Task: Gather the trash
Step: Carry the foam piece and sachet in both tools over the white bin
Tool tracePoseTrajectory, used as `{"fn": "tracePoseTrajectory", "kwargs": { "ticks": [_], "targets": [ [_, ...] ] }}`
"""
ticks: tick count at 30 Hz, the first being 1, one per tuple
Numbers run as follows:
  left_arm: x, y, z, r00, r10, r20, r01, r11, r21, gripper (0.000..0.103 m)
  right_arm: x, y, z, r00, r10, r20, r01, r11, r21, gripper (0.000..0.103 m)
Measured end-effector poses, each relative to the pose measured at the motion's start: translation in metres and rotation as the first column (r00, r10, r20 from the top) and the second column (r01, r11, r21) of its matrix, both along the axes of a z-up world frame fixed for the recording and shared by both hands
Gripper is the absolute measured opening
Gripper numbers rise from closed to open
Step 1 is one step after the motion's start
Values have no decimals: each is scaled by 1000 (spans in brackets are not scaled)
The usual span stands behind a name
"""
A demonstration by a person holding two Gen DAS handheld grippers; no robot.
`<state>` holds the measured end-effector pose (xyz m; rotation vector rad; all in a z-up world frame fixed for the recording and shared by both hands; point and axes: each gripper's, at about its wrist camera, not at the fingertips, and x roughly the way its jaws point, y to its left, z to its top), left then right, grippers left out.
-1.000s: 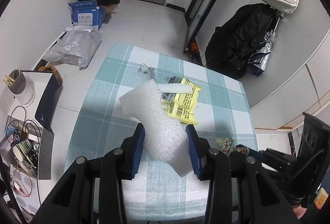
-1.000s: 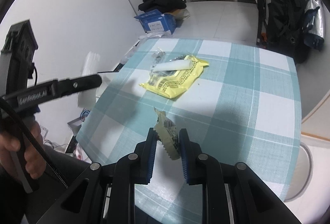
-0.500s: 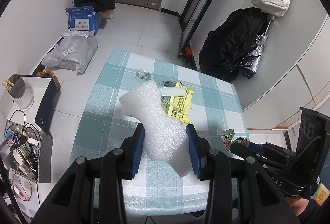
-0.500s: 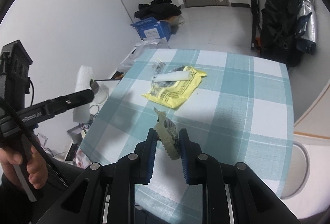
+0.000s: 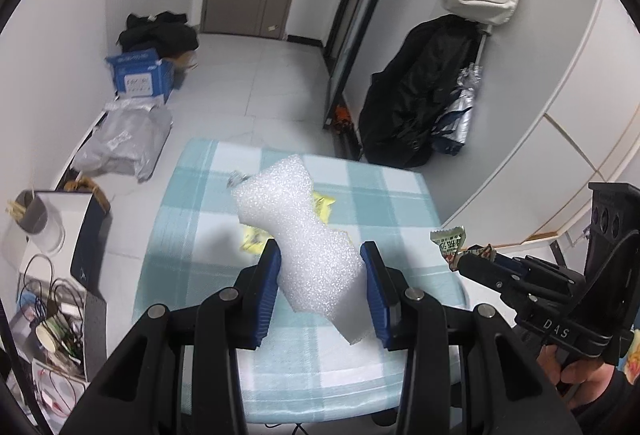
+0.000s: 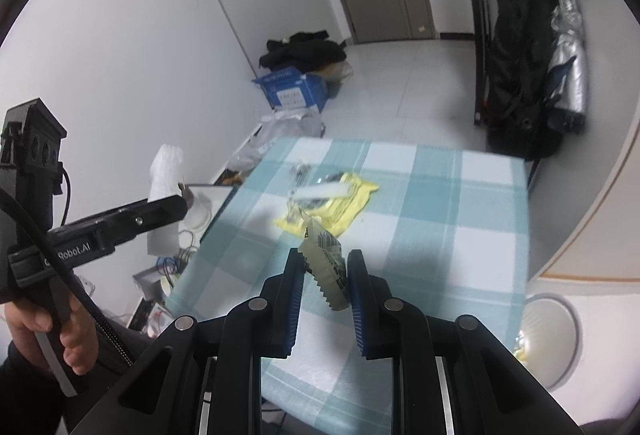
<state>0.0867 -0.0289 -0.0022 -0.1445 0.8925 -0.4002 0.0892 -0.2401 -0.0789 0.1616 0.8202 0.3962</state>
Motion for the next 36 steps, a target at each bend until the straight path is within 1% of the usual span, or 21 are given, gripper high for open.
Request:
{"fn": "tracePoseTrajectory", "kwargs": {
  "ticks": [5, 10, 14, 21, 28, 36],
  "targets": [
    [0, -27, 15, 999, -38, 34, 38, 999, 14, 35, -3, -26, 21, 999, -25, 35, 25, 1000, 15, 21],
    [0, -53, 28, 997, -60, 58, 60, 998, 0, 35, -6, -60, 40, 995, -65, 82, 63, 998, 24, 21],
    [1, -79, 35, 993, -103, 64, 104, 995, -10, 35, -8, -88, 49, 989, -103, 105, 101, 995, 25, 21],
    [3, -135, 41, 978, -198, 64, 198, 980, -1, 35, -16, -143, 52, 976, -183, 120, 177, 983, 55, 21],
    [2, -188, 43, 956, -285, 68, 286, 958, 7, 35, -24, -208, 46, 955, -280, 97, 273, 959, 76, 21],
    [5, -248, 29, 926, -376, 29, 376, 927, 5, 35, -36, -273, 40, 921, -382, 77, 376, 923, 80, 21]
  ]
}}
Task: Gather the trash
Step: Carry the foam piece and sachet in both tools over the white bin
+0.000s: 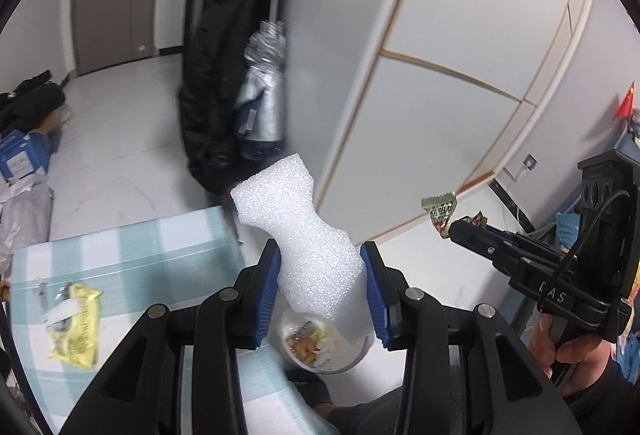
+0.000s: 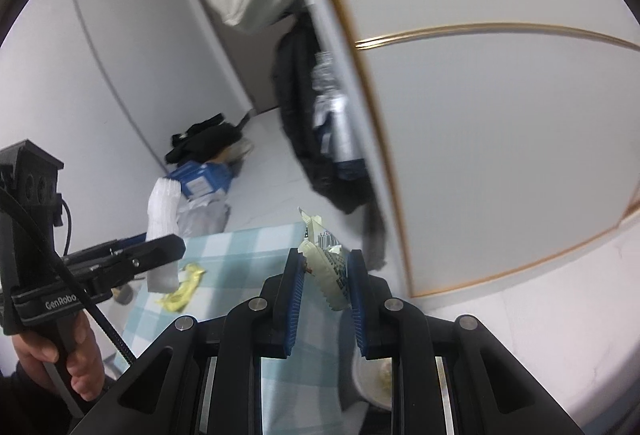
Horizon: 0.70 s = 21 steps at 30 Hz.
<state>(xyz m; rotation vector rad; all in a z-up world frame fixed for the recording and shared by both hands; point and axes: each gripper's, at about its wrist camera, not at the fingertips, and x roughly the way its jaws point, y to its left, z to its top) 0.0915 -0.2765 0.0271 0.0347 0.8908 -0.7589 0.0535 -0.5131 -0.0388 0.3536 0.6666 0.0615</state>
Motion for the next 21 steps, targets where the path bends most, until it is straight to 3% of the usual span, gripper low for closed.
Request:
{"fn": "tracePoseTrajectory", "kwargs": {
  "ticks": [12, 21],
  "targets": [
    [5, -69, -55, 990, -90, -110, 97, 993, 61, 35, -4, -72, -55, 988, -126, -88, 127, 992, 9, 21],
    [17, -110, -128, 943, -120, -311, 172, 974, 145, 35, 9, -96, -139, 964, -123, -237, 147, 986, 85, 21]
  ]
}}
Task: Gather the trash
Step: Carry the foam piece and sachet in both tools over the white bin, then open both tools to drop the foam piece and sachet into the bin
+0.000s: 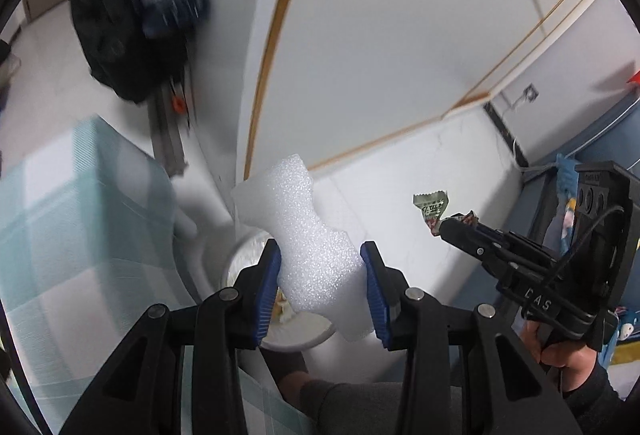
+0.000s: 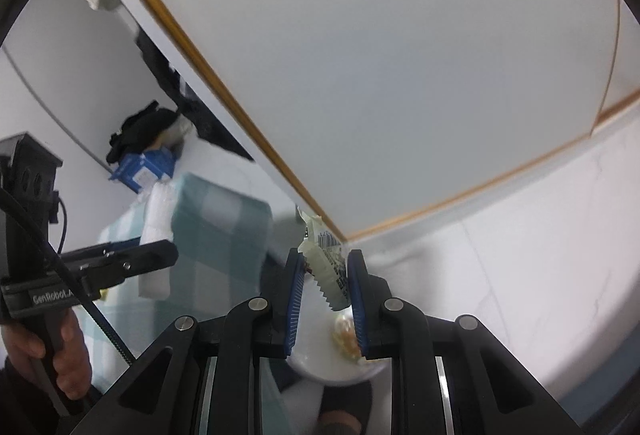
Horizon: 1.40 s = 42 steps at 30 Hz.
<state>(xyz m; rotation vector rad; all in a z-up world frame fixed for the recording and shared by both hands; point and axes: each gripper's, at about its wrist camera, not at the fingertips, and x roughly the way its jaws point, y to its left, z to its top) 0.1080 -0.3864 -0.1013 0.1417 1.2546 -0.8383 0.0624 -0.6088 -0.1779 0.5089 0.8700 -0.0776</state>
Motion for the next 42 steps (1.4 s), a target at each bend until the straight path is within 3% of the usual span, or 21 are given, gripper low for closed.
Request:
{"fn": "tracePoseTrajectory", "kwargs": {
  "ticks": [6, 13, 22, 33, 36, 42],
  "targets": [
    [3, -24, -49, 991, -11, -132, 23, 995, 93, 35, 10, -10, -56, 996, -4, -88, 11, 996, 84, 21],
    [10, -35, -98, 957, 23, -290, 27, 985, 168, 35, 21, -5, -116, 984, 27, -175, 9, 980, 198, 21],
    [10, -34, -128, 917, 63, -393, 33, 972, 234, 35, 31, 8, -174, 968, 48, -245, 30, 952, 304, 21],
    [7, -35, -158, 883, 106, -457, 48, 948, 314, 36, 25, 11, -207, 948, 85, -307, 22, 944, 328, 23],
    [8, -33, -163, 884, 120, -453, 42, 942, 332, 36, 26, 14, -213, 943, 90, -320, 20, 946, 324, 23],
    [9, -35, -169, 874, 124, -471, 47, 941, 335, 37, 22, 18, -211, 941, 108, -320, -5, 952, 307, 23]
  ]
}}
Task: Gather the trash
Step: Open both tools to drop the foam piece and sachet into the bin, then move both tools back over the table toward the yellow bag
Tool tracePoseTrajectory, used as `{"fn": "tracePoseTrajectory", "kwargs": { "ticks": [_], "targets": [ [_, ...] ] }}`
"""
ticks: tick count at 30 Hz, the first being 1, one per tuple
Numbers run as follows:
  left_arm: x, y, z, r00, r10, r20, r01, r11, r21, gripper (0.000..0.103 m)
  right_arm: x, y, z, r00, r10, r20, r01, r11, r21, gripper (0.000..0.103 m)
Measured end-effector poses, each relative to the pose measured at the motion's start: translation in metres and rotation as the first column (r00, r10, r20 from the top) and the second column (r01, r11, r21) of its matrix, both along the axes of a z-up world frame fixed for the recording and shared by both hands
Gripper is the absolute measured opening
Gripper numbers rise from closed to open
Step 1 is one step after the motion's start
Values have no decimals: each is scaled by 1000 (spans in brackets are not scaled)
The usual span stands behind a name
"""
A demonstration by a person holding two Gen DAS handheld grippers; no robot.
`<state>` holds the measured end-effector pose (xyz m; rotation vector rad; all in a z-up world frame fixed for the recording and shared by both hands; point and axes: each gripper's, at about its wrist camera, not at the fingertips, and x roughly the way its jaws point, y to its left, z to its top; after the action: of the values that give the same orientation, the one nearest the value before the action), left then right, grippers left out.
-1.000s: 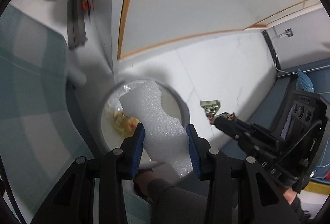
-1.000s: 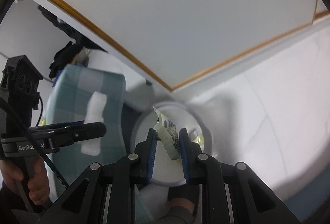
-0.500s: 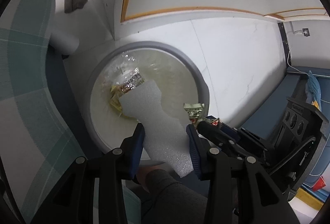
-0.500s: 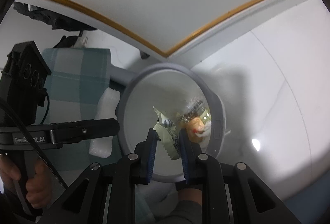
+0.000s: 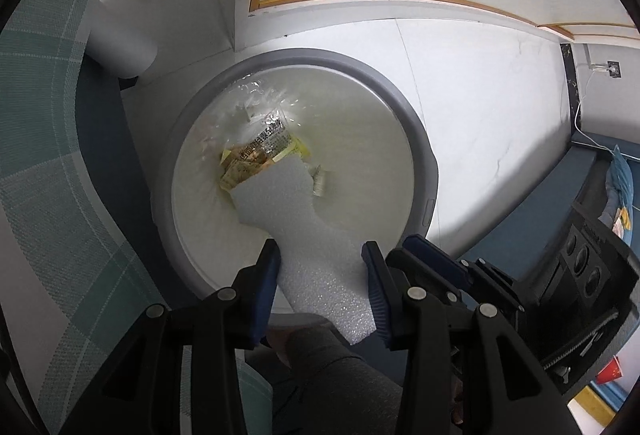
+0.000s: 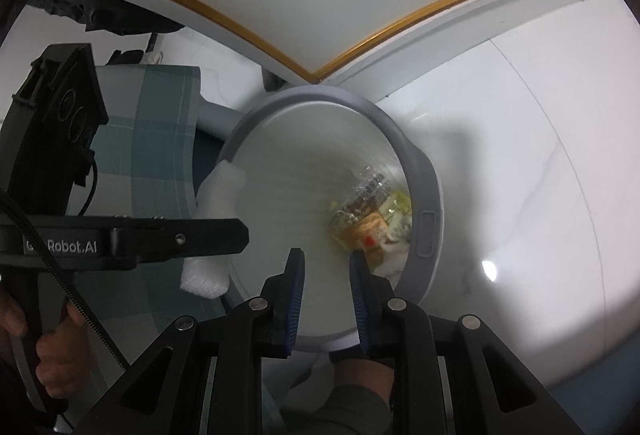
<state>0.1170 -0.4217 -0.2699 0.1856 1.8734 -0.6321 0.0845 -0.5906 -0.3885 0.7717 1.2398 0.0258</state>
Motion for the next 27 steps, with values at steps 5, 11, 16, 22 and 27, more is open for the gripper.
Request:
{"fn": "tracePoseTrajectory", "kwargs": {
  "ticks": [5, 11, 16, 22, 27],
  "targets": [
    [3, 0, -7, 1000, 18, -6, -18, 1000, 0, 52, -10, -3, 2, 1000, -15, -9, 15, 1000, -14, 28],
    [6, 0, -10, 1000, 25, 8, -25, 1000, 3, 60, -26, -9, 8, 999, -42, -9, 42, 999, -24, 32],
    [5, -3, -9, 999, 16, 35, -16, 1000, 5, 62, -35, -16, 14, 998, -70, -10, 69, 997, -34, 33],
    [5, -8, 22, 994, -14, 105, 18, 999, -39, 70, -41, -23, 34, 994, -105, 17, 106, 992, -62, 41],
    [6, -11, 77, 974, -14, 225, 47, 989, -139, 77, -46, -26, 59, 986, -155, 61, 160, 983, -88, 48]
  ]
}}
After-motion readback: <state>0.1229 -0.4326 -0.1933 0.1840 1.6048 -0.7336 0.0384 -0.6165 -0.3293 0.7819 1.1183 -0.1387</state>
